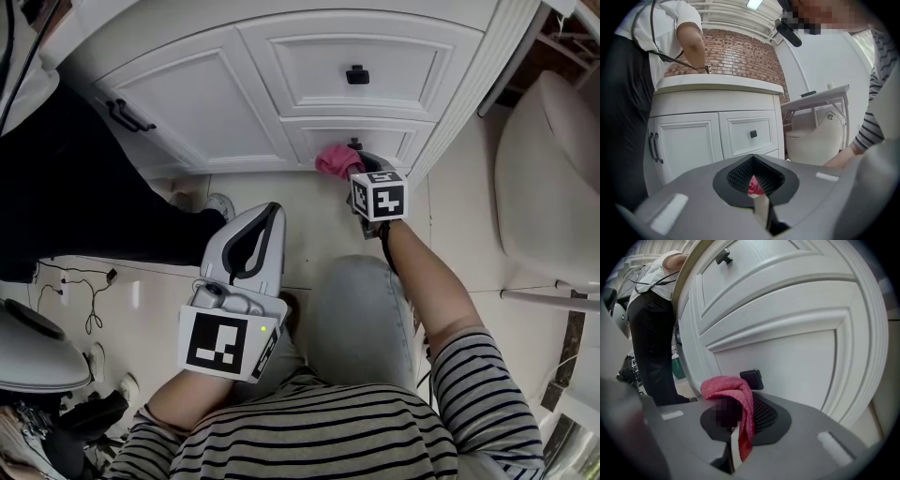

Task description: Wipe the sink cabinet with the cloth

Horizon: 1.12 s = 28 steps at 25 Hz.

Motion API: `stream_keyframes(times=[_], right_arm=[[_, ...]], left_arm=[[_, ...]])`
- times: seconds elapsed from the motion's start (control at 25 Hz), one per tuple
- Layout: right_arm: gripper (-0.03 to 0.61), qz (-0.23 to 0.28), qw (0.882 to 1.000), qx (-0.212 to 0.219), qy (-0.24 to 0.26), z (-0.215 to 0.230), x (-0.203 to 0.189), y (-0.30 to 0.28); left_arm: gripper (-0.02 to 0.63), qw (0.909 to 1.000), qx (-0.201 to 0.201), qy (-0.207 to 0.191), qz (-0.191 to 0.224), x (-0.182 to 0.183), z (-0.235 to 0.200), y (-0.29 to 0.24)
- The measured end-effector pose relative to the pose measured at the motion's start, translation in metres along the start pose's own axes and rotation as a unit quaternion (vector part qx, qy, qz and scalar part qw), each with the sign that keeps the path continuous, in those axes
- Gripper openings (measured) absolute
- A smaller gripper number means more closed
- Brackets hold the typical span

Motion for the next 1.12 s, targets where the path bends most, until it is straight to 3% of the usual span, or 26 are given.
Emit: stream_keyframes(times=[0.36, 0.6, 1.12], right_arm=[[0.041, 0.018, 0.998, -0.051, -0.025, 0.039, 0.002, 0.023], [0.041, 0.039, 0.992, -0.109, -0.052, 0.083, 0.009, 0.048], [0.041, 0.053, 0.980, -0.180, -0.066, 0.151, 0.011, 0.097]], left_arm=[[0.002, 0.9999, -0.010, -0.002, 0.009, 0.004, 0.011, -0.005], [0.002, 0.9998, -0.017, -0.001, 0.014, 0.006, 0.018, -0.008], [0.002, 0.9994, -0.031, -0.002, 0.018, 0.013, 0.036, -0.011]])
Point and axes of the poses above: the fingertips, and each gripper's own axes: y backward along the fingers, z to its right, x out of its top, the point moved 2 cm from there along y, backward along the fingers, and after that the axes turned 11 degrees about z, right-handed, at the moved point
